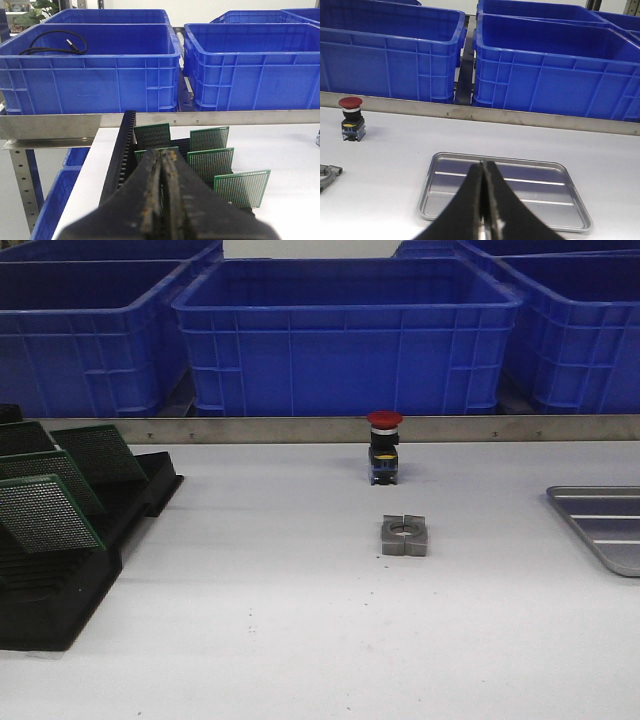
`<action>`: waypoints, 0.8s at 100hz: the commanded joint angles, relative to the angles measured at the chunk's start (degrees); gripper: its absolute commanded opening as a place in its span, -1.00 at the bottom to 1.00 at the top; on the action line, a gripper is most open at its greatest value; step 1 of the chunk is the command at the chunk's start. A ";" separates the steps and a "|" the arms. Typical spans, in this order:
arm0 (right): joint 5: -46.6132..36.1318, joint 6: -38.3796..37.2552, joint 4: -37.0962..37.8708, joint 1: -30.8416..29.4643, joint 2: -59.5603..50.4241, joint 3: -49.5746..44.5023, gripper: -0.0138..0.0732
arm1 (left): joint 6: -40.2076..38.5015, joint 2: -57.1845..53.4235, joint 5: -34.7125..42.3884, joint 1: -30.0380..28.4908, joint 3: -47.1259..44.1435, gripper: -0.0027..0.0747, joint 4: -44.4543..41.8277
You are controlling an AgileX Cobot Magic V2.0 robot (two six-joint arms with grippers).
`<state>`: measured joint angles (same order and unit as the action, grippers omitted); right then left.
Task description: Place circuit board on tray
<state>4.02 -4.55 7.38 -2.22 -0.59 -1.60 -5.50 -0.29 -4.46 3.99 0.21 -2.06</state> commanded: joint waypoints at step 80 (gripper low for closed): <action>-4.02 0.54 0.21 0.11 -1.16 -0.06 -0.82 | -0.30 17.12 -22.28 -0.15 25.94 -0.98 -0.29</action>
<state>4.02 -4.55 7.38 -2.22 -0.59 -1.60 -5.50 11.78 -24.48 3.99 19.37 -1.91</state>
